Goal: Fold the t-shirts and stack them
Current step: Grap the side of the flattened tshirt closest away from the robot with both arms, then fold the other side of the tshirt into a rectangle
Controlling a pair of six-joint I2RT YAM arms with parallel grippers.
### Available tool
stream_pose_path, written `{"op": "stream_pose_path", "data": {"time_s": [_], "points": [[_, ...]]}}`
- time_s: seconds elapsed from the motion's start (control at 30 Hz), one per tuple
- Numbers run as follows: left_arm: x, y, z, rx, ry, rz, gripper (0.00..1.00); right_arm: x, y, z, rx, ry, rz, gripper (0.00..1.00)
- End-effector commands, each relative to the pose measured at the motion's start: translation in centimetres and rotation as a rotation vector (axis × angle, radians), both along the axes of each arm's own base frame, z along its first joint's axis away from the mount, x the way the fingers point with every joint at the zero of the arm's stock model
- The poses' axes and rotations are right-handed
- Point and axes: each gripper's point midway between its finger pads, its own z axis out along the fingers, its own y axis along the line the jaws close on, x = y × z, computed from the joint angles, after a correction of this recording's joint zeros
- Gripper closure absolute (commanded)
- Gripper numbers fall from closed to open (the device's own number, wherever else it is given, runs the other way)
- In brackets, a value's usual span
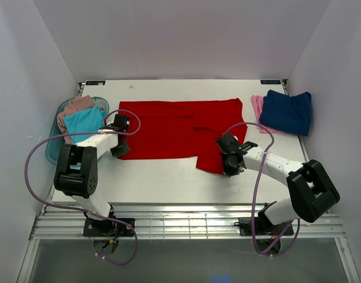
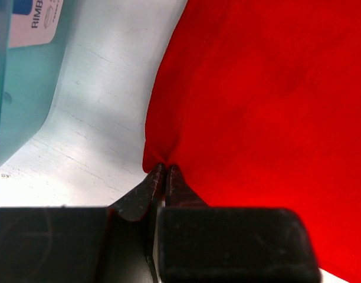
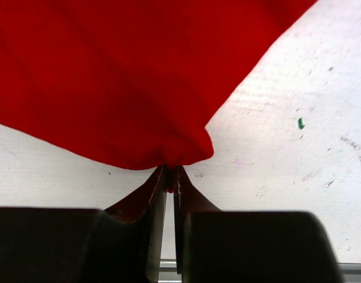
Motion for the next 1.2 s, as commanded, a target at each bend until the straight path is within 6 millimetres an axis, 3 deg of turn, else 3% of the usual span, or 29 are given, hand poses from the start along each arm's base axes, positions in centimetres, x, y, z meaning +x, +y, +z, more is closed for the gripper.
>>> {"op": "stream_pose_path", "data": {"time_s": [0.0,0.23,0.4,0.8,1.0,1.17], "points": [[-0.4,0.4,0.0,0.02,0.031,0.006,0.92,2.7,0.4,1.8,-0.035,-0.076,-0.037,0.88],[2.8,-0.5,1.6,-0.008,-0.021,-0.031,0.94,7.6,0.6,4.8,-0.063,-0.175,-0.09,0.88],[6.7,-1.0,3.5,-0.02,-0.084,-0.053,0.94,11.6,-0.5,6.3,-0.088,-0.225,-0.121,0.88],[13.3,-0.2,3.8,-0.076,-0.099,-0.076,0.94,22.3,-1.6,9.0,-0.095,-0.331,-0.115,0.88],[15.7,0.1,4.2,-0.127,-0.12,-0.076,0.94,26.2,-1.1,10.5,-0.088,-0.379,-0.092,0.88],[17.2,-0.7,5.1,-0.171,-0.127,-0.104,0.93,28.0,-1.1,11.5,-0.089,-0.403,-0.086,0.88]]}}
